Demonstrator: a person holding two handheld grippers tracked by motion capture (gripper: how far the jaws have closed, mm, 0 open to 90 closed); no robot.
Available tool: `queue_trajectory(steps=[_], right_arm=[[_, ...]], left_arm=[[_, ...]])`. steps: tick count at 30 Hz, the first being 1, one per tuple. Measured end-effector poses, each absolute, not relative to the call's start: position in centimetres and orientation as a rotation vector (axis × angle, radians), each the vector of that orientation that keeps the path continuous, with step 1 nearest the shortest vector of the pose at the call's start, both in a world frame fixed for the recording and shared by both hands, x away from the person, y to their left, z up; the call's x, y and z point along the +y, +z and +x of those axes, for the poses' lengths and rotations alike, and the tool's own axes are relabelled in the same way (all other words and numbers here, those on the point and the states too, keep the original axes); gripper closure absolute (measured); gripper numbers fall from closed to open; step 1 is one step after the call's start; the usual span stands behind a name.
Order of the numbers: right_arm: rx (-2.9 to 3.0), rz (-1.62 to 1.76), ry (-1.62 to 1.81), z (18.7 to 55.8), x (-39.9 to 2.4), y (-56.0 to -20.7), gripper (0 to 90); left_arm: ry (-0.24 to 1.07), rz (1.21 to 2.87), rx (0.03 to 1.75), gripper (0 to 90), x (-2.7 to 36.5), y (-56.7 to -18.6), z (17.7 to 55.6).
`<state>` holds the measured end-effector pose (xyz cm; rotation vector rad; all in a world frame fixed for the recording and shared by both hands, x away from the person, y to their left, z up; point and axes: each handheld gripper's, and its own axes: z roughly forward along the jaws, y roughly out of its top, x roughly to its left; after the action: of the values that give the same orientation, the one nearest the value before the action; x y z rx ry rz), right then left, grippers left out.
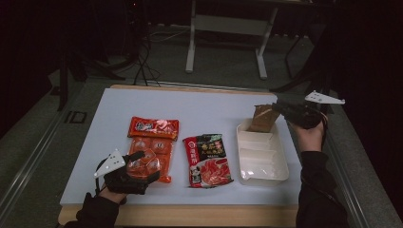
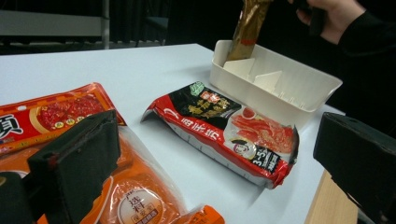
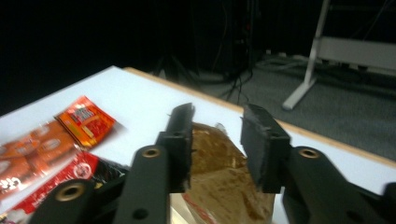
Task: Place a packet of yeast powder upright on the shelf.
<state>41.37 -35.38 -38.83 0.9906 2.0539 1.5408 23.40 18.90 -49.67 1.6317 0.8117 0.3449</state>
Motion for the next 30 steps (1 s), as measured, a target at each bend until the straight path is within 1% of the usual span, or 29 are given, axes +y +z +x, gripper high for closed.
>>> queue_trajectory(steps=[2, 7, 11, 12, 14, 16, 17, 18, 19, 22, 26, 29, 30], right_arm=[[2.052, 0.960, 1.529, 40.6, -35.1, -38.1, 62.7], [2.041, 0.906, 1.496, 39.0, -34.7, -37.1, 60.3], [2.016, 0.925, 1.501, 37.7, -34.4, -36.5, 54.3], [2.015, 0.937, 1.508, 37.3, -34.3, -36.5, 52.1], [2.009, 0.959, 1.504, 36.5, -33.8, -36.5, 43.6], [2.007, 0.962, 1.491, 35.5, -33.3, -36.6, 37.2], [2.007, 0.962, 1.491, 35.5, -33.3, -36.6, 37.2], [2.004, 0.956, 1.493, 35.0, -33.0, -36.7, 34.0], [2.005, 0.967, 1.489, 33.9, -32.3, -37.2, 24.8], [1.986, 0.960, 1.513, 32.3, -31.5, -38.0, 14.4], [2.010, 0.956, 1.561, 30.6, -30.6, -39.1, 11.6], [2.008, 0.946, 1.568, 29.3, -30.0, -39.3, 11.4], [2.016, 0.931, 1.593, 28.9, -30.0, -39.3, 13.1]], left_arm=[[0.346, 1.655, 0.804, 1.2, 18.8, -49.6, 23.5], [0.334, 1.639, 0.760, 1.4, 18.1, -49.2, 23.4], [0.267, 1.647, 0.773, 3.9, 17.5, -48.7, 23.7], [0.249, 1.670, 0.791, 3.9, 17.4, -48.5, 23.8], [0.241, 1.685, 0.814, 3.9, 17.0, -48.2, 24.1], [0.218, 1.729, 0.836, 4.0, 16.6, -48.0, 24.4], [0.218, 1.729, 0.836, 4.8, 16.6, -48.0, 24.4], [0.220, 1.764, 0.832, 4.8, 16.1, -47.9, 24.7], [0.227, 1.773, 0.825, 6.7, 15.9, -48.0, 24.8], [0.238, 1.806, 0.799, 6.8, 15.3, -48.0, 24.9], [0.223, 1.808, 0.812, 13.5, 14.9, -48.1, 25.4], [0.233, 1.825, 0.826, 14.7, 14.6, -48.1, 25.7], [0.237, 1.827, 0.830, 14.7, 14.5, -48.1, 25.8]])
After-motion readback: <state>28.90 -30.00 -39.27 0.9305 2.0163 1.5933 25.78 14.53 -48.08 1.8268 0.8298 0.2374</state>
